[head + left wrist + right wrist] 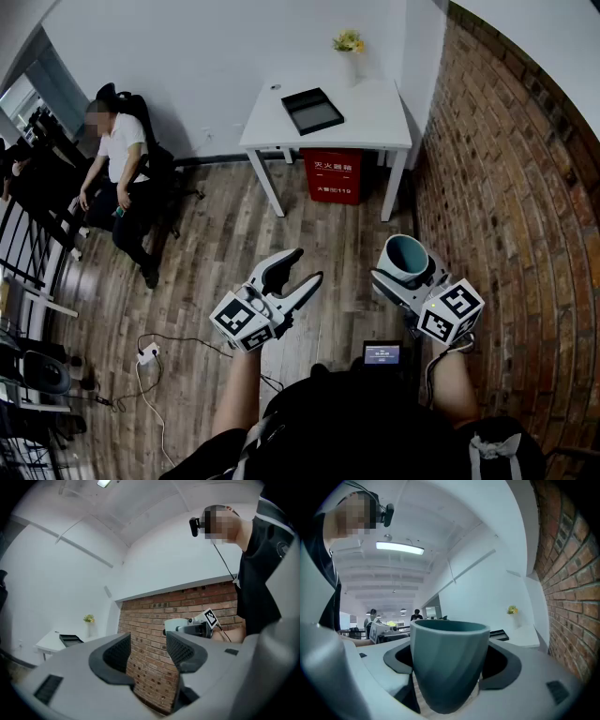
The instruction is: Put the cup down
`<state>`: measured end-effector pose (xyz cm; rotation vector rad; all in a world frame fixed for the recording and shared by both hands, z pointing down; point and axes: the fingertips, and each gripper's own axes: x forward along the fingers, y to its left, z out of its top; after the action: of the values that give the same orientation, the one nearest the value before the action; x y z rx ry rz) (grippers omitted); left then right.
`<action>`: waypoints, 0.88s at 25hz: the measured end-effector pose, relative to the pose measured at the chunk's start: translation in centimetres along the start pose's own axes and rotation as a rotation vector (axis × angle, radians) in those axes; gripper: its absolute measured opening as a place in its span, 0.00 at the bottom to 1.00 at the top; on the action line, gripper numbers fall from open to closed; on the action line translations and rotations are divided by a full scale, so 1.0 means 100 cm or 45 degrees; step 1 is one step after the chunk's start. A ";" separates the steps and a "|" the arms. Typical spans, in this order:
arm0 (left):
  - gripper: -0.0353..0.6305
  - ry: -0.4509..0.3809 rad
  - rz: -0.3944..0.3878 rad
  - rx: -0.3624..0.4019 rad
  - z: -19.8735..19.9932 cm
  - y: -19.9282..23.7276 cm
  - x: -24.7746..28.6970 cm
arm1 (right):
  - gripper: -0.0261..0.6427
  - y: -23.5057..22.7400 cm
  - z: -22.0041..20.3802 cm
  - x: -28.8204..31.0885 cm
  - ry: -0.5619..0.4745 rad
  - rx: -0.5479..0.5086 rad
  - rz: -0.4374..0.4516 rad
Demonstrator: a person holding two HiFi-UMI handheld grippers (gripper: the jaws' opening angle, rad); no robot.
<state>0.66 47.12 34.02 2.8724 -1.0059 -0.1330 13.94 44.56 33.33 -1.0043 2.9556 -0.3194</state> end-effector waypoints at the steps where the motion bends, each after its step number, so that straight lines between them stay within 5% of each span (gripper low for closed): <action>1: 0.40 0.003 0.000 0.004 -0.001 0.000 0.000 | 0.62 0.000 0.000 -0.001 -0.003 -0.001 -0.001; 22: 0.40 0.021 -0.013 0.002 -0.005 -0.007 0.001 | 0.62 -0.006 0.004 -0.012 -0.038 0.029 -0.035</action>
<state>1.24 47.66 34.45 2.8759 -0.9888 -0.1089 15.27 44.73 32.97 -1.0381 2.9078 -0.3343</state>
